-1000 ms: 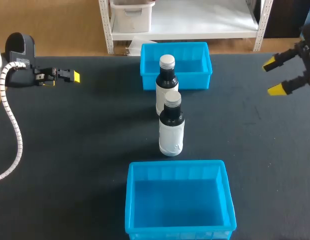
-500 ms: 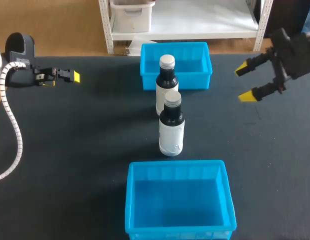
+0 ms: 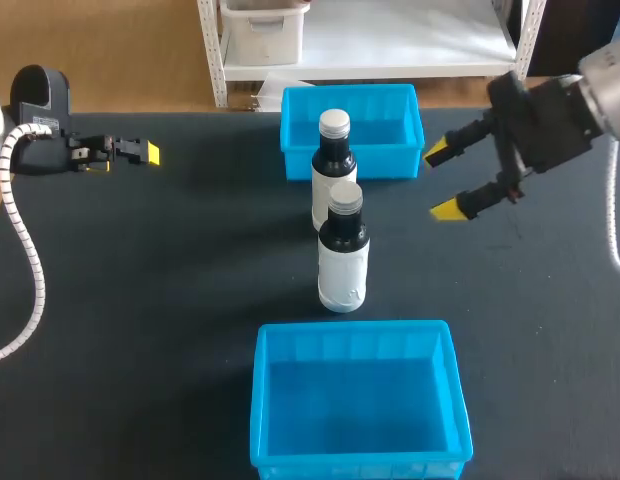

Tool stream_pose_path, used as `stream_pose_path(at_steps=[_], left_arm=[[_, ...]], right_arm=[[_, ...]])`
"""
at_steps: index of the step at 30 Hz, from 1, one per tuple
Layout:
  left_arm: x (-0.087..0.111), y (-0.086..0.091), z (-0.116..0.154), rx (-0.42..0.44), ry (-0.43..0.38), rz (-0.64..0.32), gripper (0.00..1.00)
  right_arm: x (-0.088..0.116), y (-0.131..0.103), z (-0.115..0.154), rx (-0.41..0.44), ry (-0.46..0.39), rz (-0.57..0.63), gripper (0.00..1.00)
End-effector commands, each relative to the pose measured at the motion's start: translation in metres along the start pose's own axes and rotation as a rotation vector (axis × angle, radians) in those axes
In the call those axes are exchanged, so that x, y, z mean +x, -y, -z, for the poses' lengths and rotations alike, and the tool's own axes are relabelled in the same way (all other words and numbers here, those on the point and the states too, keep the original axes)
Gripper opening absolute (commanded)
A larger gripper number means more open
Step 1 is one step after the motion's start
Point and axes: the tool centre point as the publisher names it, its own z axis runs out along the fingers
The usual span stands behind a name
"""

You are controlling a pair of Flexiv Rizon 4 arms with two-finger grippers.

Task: Pick up the bottle, and place it in the far bin if it is heavy, or in the near bin if it is light.

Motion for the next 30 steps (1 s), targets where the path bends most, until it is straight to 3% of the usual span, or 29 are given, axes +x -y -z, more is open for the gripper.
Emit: stream_pose_path(at_steps=[1,30], left_arm=[[0.0,0.0,0.0,0.0,0.0,0.0,1.0],[0.0,0.0,0.0,0.0,0.0,0.0,1.0]], right_arm=[[-0.006,0.006,-0.016,-0.021,-0.002,0.003,1.0],[-0.04,-0.034,-0.072,-0.097,0.086,0.021,1.0]])
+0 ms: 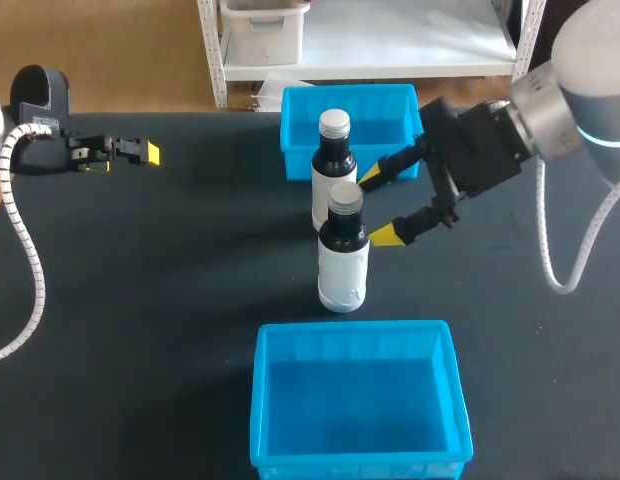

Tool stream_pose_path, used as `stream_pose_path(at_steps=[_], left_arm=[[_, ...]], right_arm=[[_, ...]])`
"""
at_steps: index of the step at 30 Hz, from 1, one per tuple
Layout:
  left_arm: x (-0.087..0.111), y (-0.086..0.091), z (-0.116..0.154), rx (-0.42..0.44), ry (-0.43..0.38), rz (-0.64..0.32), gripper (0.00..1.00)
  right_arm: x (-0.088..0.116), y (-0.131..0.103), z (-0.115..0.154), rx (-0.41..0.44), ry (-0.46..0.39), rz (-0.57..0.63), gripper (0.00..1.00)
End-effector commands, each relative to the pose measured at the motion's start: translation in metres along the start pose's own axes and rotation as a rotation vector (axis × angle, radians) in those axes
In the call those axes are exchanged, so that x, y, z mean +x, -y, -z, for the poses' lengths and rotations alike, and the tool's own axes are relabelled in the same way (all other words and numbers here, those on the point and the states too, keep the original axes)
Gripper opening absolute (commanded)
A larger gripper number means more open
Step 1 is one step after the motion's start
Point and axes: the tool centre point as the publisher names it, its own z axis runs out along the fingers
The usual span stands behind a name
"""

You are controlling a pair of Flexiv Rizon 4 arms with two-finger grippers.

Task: Pick up the bottle, and place it in the far bin if it is heavy, or in the near bin if it is light.

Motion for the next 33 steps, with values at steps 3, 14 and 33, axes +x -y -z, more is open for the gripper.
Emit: stream_pose_path(at_steps=[3,14,33], left_arm=[[0.0,0.0,0.0,0.0,0.0,0.0,1.0],[0.0,0.0,0.0,0.0,0.0,0.0,1.0],[0.0,0.0,0.0,0.0,0.0,0.0,1.0]], right_arm=[[-0.001,0.0,-0.011,0.007,0.015,-0.003,1.0],[-0.007,0.003,-0.027,-0.004,0.043,-0.007,1.0],[-0.012,0.009,-0.046,0.004,0.031,-0.026,1.0]])
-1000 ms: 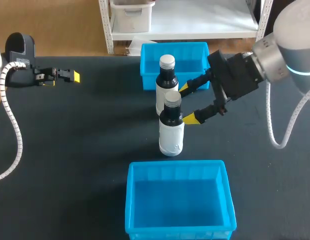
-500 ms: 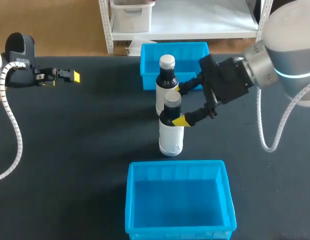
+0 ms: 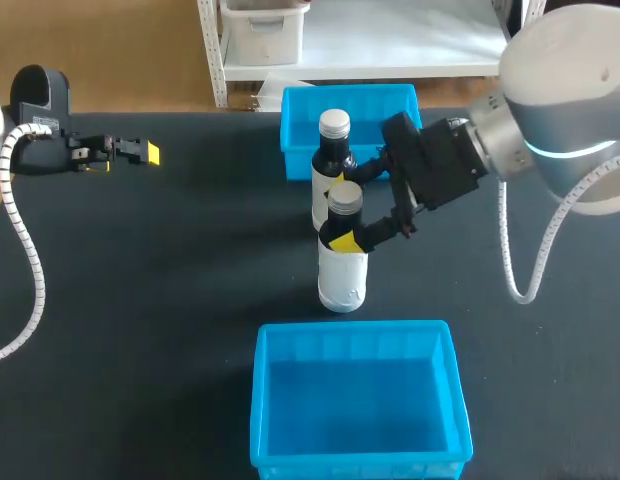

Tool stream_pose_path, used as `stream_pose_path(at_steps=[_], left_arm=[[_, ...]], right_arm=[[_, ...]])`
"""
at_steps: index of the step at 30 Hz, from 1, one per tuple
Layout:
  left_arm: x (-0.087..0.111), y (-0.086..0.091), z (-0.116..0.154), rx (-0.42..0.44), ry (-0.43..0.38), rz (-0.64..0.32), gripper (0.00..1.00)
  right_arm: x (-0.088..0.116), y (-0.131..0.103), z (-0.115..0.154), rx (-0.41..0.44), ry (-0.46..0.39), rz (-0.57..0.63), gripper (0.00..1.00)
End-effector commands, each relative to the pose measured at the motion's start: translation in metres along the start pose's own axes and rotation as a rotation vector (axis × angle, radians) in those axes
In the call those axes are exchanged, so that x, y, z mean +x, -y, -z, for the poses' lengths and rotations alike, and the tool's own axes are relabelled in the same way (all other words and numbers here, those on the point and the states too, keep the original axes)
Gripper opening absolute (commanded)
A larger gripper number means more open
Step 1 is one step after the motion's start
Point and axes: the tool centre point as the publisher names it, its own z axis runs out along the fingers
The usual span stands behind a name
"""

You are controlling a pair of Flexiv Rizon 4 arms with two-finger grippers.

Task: Pick up the bottle, and place it in the far bin if it is heavy, or in the near bin if it is light.

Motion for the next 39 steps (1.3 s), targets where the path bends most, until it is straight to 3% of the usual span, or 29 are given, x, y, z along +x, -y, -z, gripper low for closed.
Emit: stream_pose_path(at_steps=[1,23,26,28,39], left_arm=[[0.0,0.0,0.0,0.0,0.0,0.0,1.0],[0.0,0.0,0.0,0.0,0.0,0.0,1.0],[0.0,0.0,0.0,0.0,0.0,0.0,1.0],[0.0,0.0,0.0,0.0,0.0,0.0,1.0],[0.0,0.0,0.0,0.0,0.0,0.0,1.0]], right_arm=[[-0.0019,0.0003,-0.0026,0.005,-0.007,-0.006,1.0],[-0.0009,0.002,0.0043,0.024,0.005,-0.016,1.0],[-0.0008,0.002,0.0055,0.027,0.007,-0.015,0.88],[-0.0006,0.0022,0.006,0.029,0.007,-0.015,0.69],[0.0006,0.0018,0.0071,0.027,0.008,-0.015,0.55]])
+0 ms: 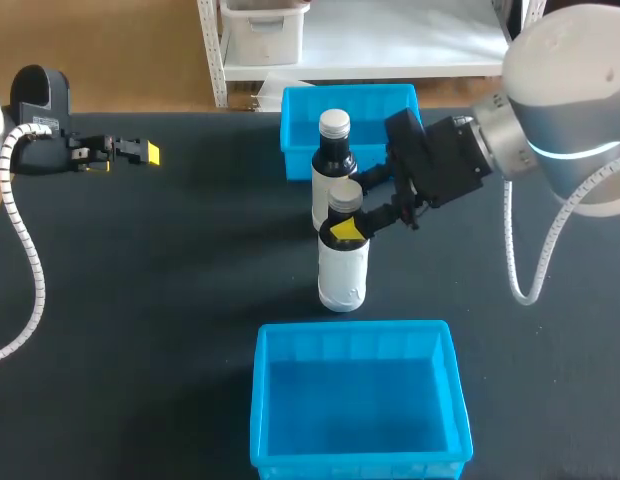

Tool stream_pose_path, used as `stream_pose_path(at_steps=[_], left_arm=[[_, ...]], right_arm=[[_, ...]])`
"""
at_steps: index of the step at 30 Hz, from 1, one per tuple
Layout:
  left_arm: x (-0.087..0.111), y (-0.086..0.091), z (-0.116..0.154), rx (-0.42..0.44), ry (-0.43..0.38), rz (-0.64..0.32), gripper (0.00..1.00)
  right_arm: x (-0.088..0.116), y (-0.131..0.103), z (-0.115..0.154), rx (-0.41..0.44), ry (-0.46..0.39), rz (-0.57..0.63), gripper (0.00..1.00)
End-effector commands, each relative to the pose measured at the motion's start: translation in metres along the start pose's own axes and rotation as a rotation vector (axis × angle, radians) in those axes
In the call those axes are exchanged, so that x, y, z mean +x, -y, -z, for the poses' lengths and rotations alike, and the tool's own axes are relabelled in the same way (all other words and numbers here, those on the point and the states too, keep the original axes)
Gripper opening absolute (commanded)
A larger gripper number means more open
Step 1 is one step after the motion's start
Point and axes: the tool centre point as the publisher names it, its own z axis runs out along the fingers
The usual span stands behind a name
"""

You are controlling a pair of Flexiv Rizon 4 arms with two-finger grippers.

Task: Pick up the bottle, and place it in the far bin if it is heavy, or in the near bin if it is light.

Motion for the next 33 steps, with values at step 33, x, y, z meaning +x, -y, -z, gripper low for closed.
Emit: stream_pose_path(at_steps=[33], left_arm=[[0.0,0.0,0.0,0.0,0.0,0.0,1.0]], right_arm=[[0.0,-0.012,-0.001,-0.02,0.009,0.012,0.49]])
